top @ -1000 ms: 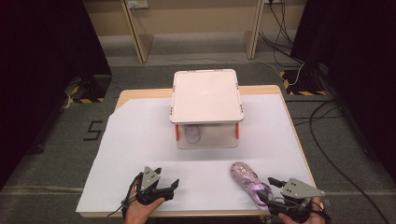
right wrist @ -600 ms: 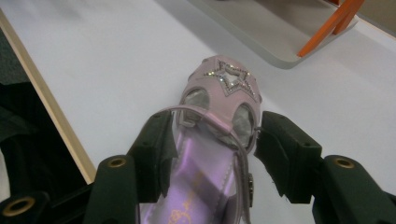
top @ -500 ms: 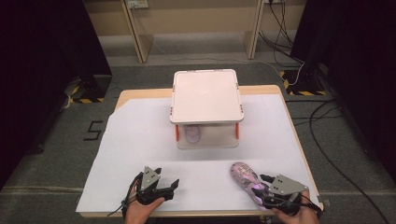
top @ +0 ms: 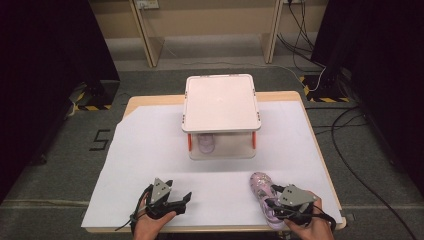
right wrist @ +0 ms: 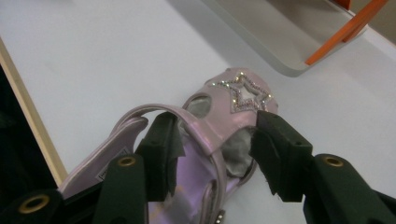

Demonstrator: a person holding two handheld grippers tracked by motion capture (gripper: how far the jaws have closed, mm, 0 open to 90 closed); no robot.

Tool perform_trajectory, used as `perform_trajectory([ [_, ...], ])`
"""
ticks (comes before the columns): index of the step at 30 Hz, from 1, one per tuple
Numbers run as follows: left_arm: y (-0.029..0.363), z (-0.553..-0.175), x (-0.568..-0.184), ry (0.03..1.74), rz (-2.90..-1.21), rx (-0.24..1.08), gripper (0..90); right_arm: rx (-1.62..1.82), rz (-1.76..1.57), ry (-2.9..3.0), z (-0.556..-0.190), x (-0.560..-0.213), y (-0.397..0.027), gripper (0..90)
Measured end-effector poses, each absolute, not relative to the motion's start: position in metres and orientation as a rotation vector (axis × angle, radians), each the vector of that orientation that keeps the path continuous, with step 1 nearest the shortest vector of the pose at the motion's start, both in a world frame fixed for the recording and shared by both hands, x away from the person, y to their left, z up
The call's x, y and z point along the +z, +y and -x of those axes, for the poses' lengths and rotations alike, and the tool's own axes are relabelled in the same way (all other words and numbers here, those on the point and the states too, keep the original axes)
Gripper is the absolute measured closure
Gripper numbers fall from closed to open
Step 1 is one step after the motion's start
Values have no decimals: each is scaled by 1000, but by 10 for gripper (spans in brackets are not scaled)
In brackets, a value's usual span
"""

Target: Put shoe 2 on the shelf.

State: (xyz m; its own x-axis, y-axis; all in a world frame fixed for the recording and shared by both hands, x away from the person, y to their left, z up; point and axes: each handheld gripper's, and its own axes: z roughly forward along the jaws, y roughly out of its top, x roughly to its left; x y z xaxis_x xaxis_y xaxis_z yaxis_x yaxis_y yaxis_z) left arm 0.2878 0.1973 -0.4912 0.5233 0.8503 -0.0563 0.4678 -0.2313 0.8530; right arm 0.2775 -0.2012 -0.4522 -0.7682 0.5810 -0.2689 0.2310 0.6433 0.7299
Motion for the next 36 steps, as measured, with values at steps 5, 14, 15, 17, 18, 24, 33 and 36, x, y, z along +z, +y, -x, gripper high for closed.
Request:
perform_trajectory([
  [5, 198, -289, -492, 1091, -1872, 535, 192, 939, -581, 2371, -279, -452, -198, 649],
  [14, 198, -288, -492, 1091, -1870, 535, 192, 870, -457, 2331, -278, -448, -192, 828],
  [15, 198, -288, -491, 1094, -1869, 533, 192, 864, -452, 2322, -278, -447, -192, 835],
  [17, 199, -289, -492, 1096, -1869, 533, 192, 855, -446, 2308, -279, -445, -193, 843],
  [18, 200, -289, -492, 1099, -1867, 529, 192, 857, -455, 2305, -280, -444, -193, 845],
  [24, 202, -290, -491, 1106, -1861, 532, 192, 877, -425, 2265, -282, -435, -192, 850],
  [33, 204, -291, -491, 1115, -1851, 527, 192, 915, -379, 2213, -299, -426, -172, 850],
  [36, 205, -291, -491, 1119, -1843, 527, 192, 924, -355, 2199, -310, -426, -158, 850],
])
